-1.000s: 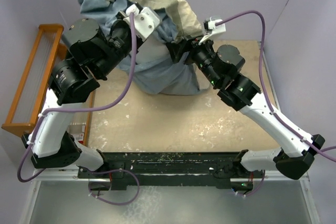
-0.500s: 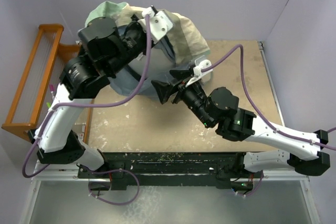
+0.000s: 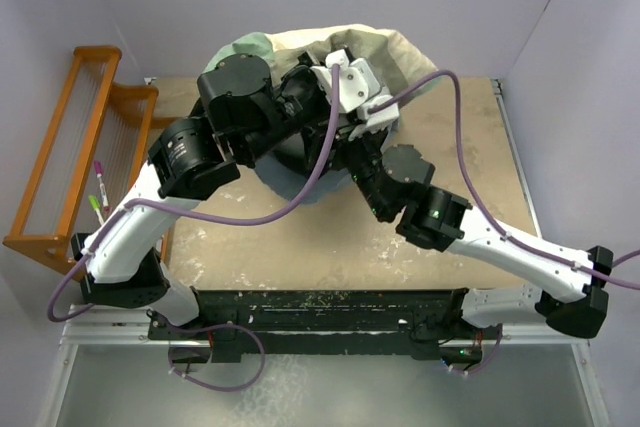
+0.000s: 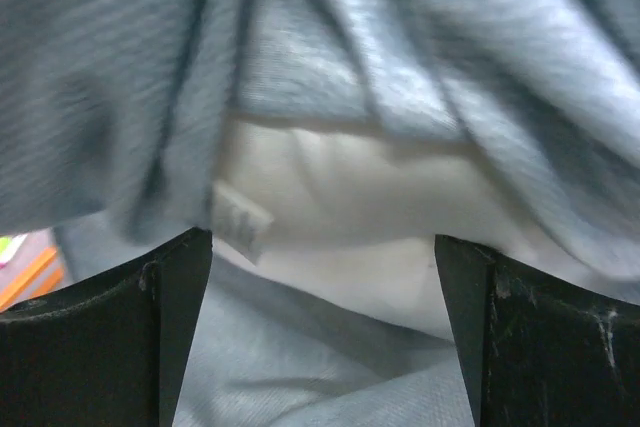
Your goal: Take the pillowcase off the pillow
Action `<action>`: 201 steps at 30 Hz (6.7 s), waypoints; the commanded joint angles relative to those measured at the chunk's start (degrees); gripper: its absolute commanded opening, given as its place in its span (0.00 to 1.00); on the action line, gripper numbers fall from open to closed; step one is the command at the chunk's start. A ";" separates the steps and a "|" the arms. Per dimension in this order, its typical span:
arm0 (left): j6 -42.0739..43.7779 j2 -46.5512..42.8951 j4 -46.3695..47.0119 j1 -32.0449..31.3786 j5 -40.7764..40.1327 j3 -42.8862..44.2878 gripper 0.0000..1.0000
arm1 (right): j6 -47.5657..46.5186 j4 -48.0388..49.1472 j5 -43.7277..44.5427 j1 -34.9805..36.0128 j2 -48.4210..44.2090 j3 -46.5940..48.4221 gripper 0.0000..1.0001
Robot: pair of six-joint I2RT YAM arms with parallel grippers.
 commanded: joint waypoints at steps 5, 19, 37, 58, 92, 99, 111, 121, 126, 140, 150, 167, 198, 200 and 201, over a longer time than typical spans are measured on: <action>2.14 -4.10 5.32 -1.54 -4.31 -0.25 0.00 | -3.15 0.66 -0.42 -8.15 -7.09 -3.77 0.98; 1.73 -4.98 3.71 -3.48 -5.99 0.28 0.00 | -5.98 4.93 -28.67 -18.84 -0.43 -0.91 1.00; 7.21 -8.35 15.79 -4.03 -11.28 -2.47 0.00 | -8.32 28.06 -34.41 -18.14 9.49 2.27 0.00; 14.05 2.80 33.79 3.07 -12.37 4.07 0.00 | -10.99 27.47 -27.34 4.19 9.67 -6.54 0.00; -2.44 4.28 7.87 33.69 -0.93 12.86 0.71 | -1.31 17.45 -1.41 -3.58 -8.83 -13.66 0.00; -7.09 -4.81 -0.82 31.13 6.43 10.78 0.86 | -3.80 11.52 5.84 -4.54 2.68 1.22 0.00; -12.77 -15.26 -7.78 31.12 12.98 -1.78 0.94 | -4.80 7.18 9.02 -6.33 9.45 10.67 0.00; -9.73 -14.23 -0.87 31.13 6.04 -4.45 0.46 | -7.35 8.96 6.56 -6.73 5.69 8.01 0.00; -8.58 -14.72 3.27 31.13 2.45 -4.04 0.22 | -1.57 3.56 3.34 -13.18 3.20 7.63 0.00; -3.69 -17.04 19.55 31.13 -12.39 -11.86 0.03 | 5.82 -0.43 -0.93 -23.16 -2.03 -0.39 0.00; -10.22 -18.99 12.79 34.94 -12.35 -30.12 0.00 | 16.56 3.05 -8.58 -31.37 -10.29 -8.58 0.00; -12.15 -21.11 -6.84 36.05 19.73 -28.82 0.70 | 22.82 -9.13 -5.05 -35.13 -4.91 -3.83 0.00; -12.83 -14.01 14.01 17.76 -3.53 -56.05 0.24 | 41.52 -25.59 -8.21 -34.32 -0.29 -4.40 0.00; -12.83 -14.36 18.99 21.43 -4.03 -56.06 0.04 | 41.54 -25.15 -9.83 -34.98 -0.46 -7.01 0.00; -12.76 -14.46 20.26 23.28 -3.59 -55.17 0.00 | 41.34 -25.25 -11.35 -35.68 -0.39 -7.95 0.00</action>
